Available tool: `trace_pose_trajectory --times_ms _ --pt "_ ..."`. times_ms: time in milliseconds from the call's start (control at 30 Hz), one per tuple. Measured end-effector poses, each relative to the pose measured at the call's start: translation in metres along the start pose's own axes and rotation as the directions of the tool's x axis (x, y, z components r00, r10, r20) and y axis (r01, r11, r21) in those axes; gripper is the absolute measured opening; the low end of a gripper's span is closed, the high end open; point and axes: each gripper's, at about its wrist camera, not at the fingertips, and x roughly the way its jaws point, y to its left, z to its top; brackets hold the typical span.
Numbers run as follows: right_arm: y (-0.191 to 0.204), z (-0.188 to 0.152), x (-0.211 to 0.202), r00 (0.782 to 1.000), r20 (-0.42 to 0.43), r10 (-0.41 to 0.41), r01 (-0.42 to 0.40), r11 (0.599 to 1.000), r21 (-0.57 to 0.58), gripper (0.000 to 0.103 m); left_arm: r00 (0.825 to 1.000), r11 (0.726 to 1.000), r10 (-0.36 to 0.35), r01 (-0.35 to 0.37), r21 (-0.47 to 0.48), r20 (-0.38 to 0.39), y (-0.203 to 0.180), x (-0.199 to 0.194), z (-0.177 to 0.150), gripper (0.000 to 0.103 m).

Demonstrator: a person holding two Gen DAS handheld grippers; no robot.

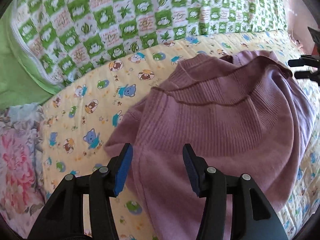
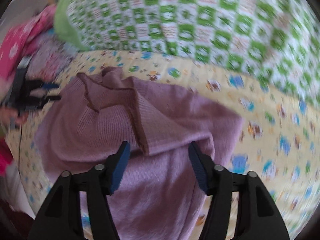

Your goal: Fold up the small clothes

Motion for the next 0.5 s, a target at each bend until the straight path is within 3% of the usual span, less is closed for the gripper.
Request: trace_pose_trajectory --times_ms 67,133,233,300,400,433,467,500 --pt "0.012 0.001 0.004 1.000 -0.005 -0.029 0.028 0.991 -0.132 0.068 1.000 1.000 -0.020 0.020 -0.001 -0.008 0.004 0.008 0.006 0.055" --pt "0.026 -0.001 0.011 0.997 -0.013 -0.079 0.072 0.957 -0.282 0.070 1.000 1.000 -0.025 0.025 0.014 -0.018 0.005 0.015 0.011 0.056" --pt "0.043 -0.009 0.023 0.986 -0.015 -0.163 0.137 0.870 -0.473 0.071 0.999 0.998 -0.029 0.031 0.058 -0.042 0.003 0.027 0.018 0.058" --pt "0.050 -0.013 0.031 0.978 0.010 -0.208 0.180 0.820 -0.543 0.071 0.998 0.995 -0.027 0.033 0.098 -0.056 -0.003 0.036 0.022 0.058" --pt "0.049 -0.006 0.037 0.985 0.006 -0.173 0.150 0.833 -0.532 0.069 0.998 0.988 0.014 -0.003 0.156 -0.066 -0.016 0.050 0.028 0.058" --pt "0.047 -0.002 0.040 0.987 0.001 -0.161 0.139 0.849 -0.510 0.060 0.997 0.986 0.028 -0.017 0.166 -0.067 -0.019 0.055 0.029 0.058" --pt "0.045 0.002 0.045 0.989 -0.010 -0.149 0.126 0.866 -0.484 0.049 0.996 0.986 0.036 -0.022 0.168 -0.077 -0.021 0.060 0.030 0.049" --pt "0.039 0.006 0.048 0.989 -0.028 -0.144 0.117 0.892 -0.436 0.023 0.996 0.986 0.026 -0.011 0.164 -0.089 -0.023 0.065 0.031 0.021"
